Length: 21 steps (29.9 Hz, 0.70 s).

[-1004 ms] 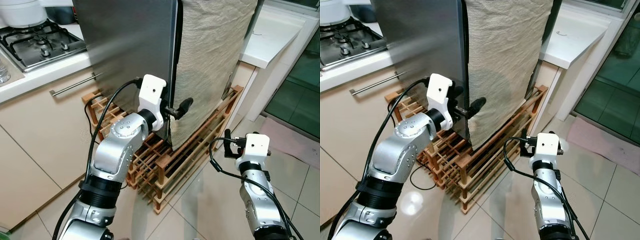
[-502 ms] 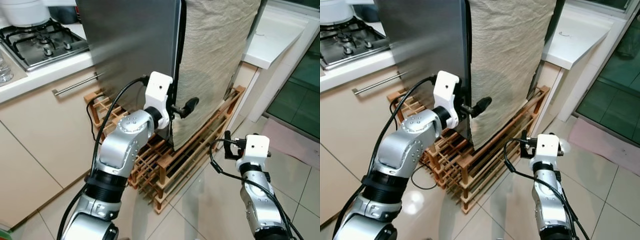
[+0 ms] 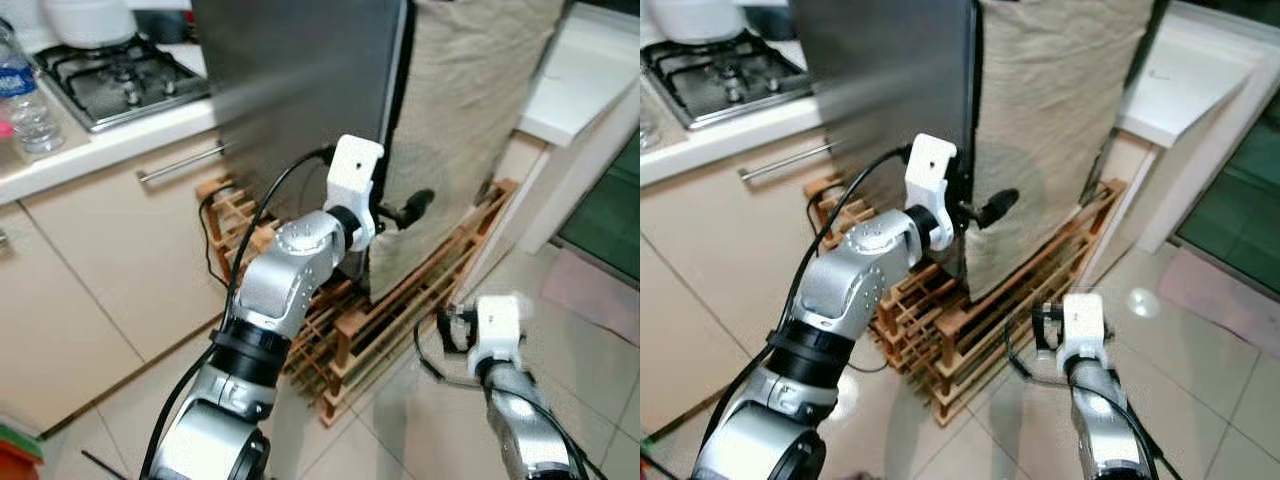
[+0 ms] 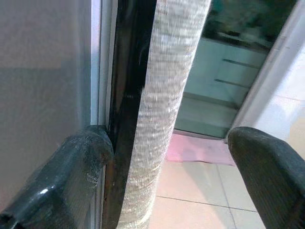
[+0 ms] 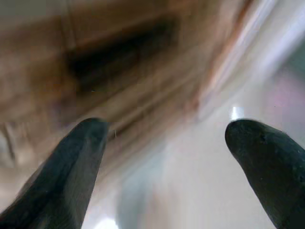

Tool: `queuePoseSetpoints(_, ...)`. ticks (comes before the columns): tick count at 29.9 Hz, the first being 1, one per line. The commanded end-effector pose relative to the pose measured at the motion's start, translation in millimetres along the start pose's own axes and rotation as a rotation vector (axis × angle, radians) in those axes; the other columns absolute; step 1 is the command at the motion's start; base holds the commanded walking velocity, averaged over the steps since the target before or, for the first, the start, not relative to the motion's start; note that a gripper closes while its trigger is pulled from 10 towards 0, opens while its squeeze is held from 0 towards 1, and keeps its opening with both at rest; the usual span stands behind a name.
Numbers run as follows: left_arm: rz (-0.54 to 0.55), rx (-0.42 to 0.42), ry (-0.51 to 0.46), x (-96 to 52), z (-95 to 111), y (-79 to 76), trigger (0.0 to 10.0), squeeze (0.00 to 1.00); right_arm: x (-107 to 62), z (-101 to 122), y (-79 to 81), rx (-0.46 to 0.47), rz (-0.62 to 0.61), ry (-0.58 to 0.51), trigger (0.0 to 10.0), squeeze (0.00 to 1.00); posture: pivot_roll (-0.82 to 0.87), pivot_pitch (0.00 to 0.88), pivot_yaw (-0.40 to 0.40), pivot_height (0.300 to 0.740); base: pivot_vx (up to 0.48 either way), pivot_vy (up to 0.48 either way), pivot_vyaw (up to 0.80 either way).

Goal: Restocking fridge

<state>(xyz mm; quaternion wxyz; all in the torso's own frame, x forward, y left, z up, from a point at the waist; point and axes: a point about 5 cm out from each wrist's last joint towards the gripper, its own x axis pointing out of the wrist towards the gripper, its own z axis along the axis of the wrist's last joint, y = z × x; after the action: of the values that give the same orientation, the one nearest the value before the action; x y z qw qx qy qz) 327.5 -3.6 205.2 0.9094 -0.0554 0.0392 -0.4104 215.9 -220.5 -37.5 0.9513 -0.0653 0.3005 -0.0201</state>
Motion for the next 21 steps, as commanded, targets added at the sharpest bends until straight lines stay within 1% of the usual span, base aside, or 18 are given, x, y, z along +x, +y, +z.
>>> queuePoseSetpoints(1,-0.197,0.027,-0.083,13.5,26,-36.3,10.0,0.0,-3.9,-24,-11.3,0.024,-0.021,0.122,10.0,0.0,-0.08,0.0,0.008,0.74,0.0,0.0,0.0)
queuePoseSetpoints(2,-0.237,0.02,-0.098,14.2,30,-41.1,10.0,0.0,-7.4,-36,-14.4,0.041,-0.031,0.183,10.0,0.0,-0.08,0.0,0.011,0.74,0.0,0.0,0.0)
queuePoseSetpoints(3,-0.261,0.014,-0.108,14.7,33,-43.9,10.0,0.0,-9.8,-42,-16.1,0.052,-0.038,0.216,10.0,0.0,-0.08,0.0,0.012,0.74,0.0,0.0,0.0)
queuePoseSetpoints(5,-0.337,-0.009,-0.139,16.2,40,-54.4,10.0,0.0,-14.5,-52,-17.8,0.056,-0.043,0.261,10.0,0.0,-0.08,0.0,0.016,0.74,0.0,0.0,0.0)
queuePoseSetpoints(6,-0.387,-0.023,-0.158,17.1,47,-63.6,10.0,0.0,-14.9,-53,-17.7,0.055,-0.04,0.265,10.0,0.0,-0.08,0.0,0.019,0.74,0.0,0.0,0.0)
queuePoseSetpoints(7,-0.387,-0.023,-0.158,17.1,47,-63.6,10.0,0.0,-14.9,-53,-17.7,0.055,-0.04,0.265,10.0,0.0,-0.08,0.0,0.019,0.74,0.0,0.0,0.0)
queuePoseSetpoints(8,-0.415,-0.03,-0.169,17.1,50,-68.9,10.0,0.0,-13.7,-51,-16.9,0.064,-0.037,0.257,10.0,0.0,-0.08,0.0,0.021,0.74,0.0,0.0,0.0)
queuePoseSetpoints(9,-0.475,-0.051,-0.185,16.1,55,-77.5,10.0,0.0,-10.5,-47,-14.0,0.07,-0.021,0.241,10.0,0.0,-0.09,0.0,0.021,0.74,0.0,0.0,0.0)
queuePoseSetpoints(10,-0.512,-0.065,-0.191,14.5,57,-81.2,10.0,0.0,-8.1,-44,-11.9,0.069,-0.009,0.232,10.0,0.0,-0.09,0.0,0.022,0.74,0.0,0.0,0.0)
queuePoseSetpoints(13,-0.579,-0.111,-0.201,10.1,60,-85.0,10.0,0.0,-3.8,-38,-7.6,0.058,0.018,0.212,10.0,0.0,-0.08,0.0,0.019,0.74,0.0,0.0,0.0)
queuePoseSetpoints(14,-0.579,-0.111,-0.201,10.1,60,-85.0,10.0,0.0,-3.8,-38,-7.6,0.058,0.018,0.212,10.0,0.0,-0.08,0.0,0.019,0.74,0.0,0.0,0.0)
queuePoseSetpoints(15,-0.605,-0.136,-0.209,7.8,63,-85.4,10.0,0.0,-2.6,-37,-6.2,0.057,0.026,0.21,10.0,0.0,-0.08,0.0,0.016,0.74,0.0,0.0,0.0)
queuePoseSetpoints(16,-0.646,-0.185,-0.233,3.1,69,-85.6,10.0,0.0,-1.3,-35,-4.8,0.055,0.036,0.21,10.0,0.0,-0.08,0.0,0.014,0.74,0.0,0.0,0.0)
queuePoseSetpoints(17,-0.646,-0.185,-0.233,3.1,69,-85.6,10.0,0.0,-1.3,-35,-4.8,0.055,0.036,0.21,10.0,0.0,-0.08,0.0,0.014,0.74,0.0,0.0,0.0)
queuePoseSetpoints(18,-0.66,-0.206,-0.241,1.5,72,-85.6,10.0,0.0,-0.9,-35,-4.6,0.053,0.038,0.21,10.0,0.0,-0.07,0.0,0.013,0.74,0.0,0.0,0.0)
queuePoseSetpoints(19,-0.688,-0.245,-0.253,-2.7,76,-84.2,10.0,0.0,-2.6,-37,-7.0,0.053,0.041,0.21,10.0,0.0,-0.07,0.0,0.012,0.74,0.0,0.0,0.0)
queuePoseSetpoints(20,-0.688,-0.245,-0.253,-2.7,76,-84.2,10.0,0.0,-2.6,-37,-7.0,0.053,0.041,0.21,10.0,0.0,-0.07,0.0,0.012,0.74,0.0,0.0,0.0)
queuePoseSetpoints(21,-0.706,-0.263,-0.257,-6.1,78,-82.8,10.0,0.0,-3.4,-38,-8.1,0.052,0.044,0.209,10.0,0.0,-0.07,0.0,0.013,0.74,0.0,0.0,0.0)
